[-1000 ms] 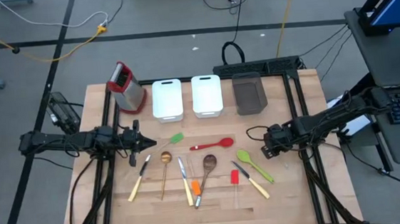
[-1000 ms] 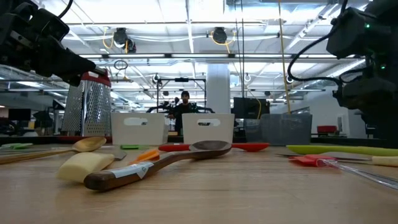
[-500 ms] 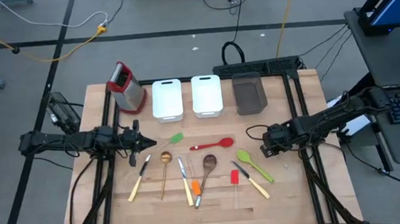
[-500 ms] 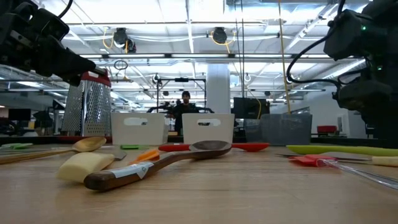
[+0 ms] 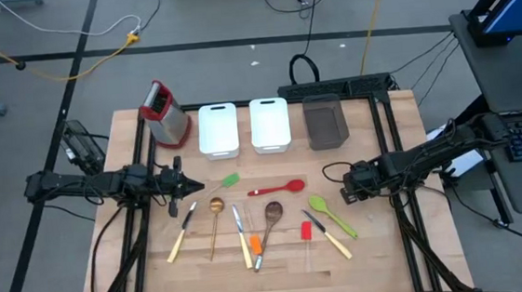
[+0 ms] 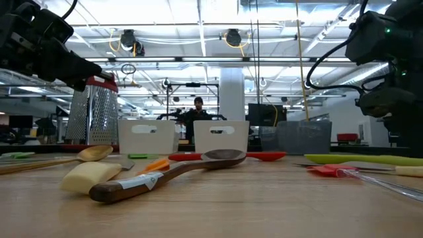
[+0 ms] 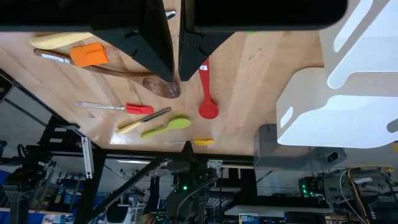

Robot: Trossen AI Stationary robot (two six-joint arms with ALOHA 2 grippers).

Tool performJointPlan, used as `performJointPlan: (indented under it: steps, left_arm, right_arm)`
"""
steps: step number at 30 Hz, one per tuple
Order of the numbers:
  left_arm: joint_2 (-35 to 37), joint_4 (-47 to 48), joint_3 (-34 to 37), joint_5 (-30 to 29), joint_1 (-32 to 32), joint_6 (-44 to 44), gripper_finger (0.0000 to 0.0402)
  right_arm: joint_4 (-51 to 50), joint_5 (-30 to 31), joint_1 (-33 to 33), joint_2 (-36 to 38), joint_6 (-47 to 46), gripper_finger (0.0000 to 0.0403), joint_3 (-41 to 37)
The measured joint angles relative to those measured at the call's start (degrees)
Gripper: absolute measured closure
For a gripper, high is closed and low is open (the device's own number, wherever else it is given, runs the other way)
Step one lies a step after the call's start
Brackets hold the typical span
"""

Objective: Pick & Place Kitchen Items
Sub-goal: Put the yellow silicone spatula into the black bin

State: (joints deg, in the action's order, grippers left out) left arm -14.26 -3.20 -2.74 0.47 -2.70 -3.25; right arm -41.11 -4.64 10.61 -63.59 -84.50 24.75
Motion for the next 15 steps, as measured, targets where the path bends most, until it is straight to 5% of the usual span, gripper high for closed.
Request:
performJointPlan:
  steps: [15]
  left_arm:
    - [0.0, 0.0, 0.0, 0.0, 0.0, 0.0, 0.0376]
  right_arm:
    - [0.6, 3.4, 0.0, 2.4, -0.1, 0.0391, 3.4]
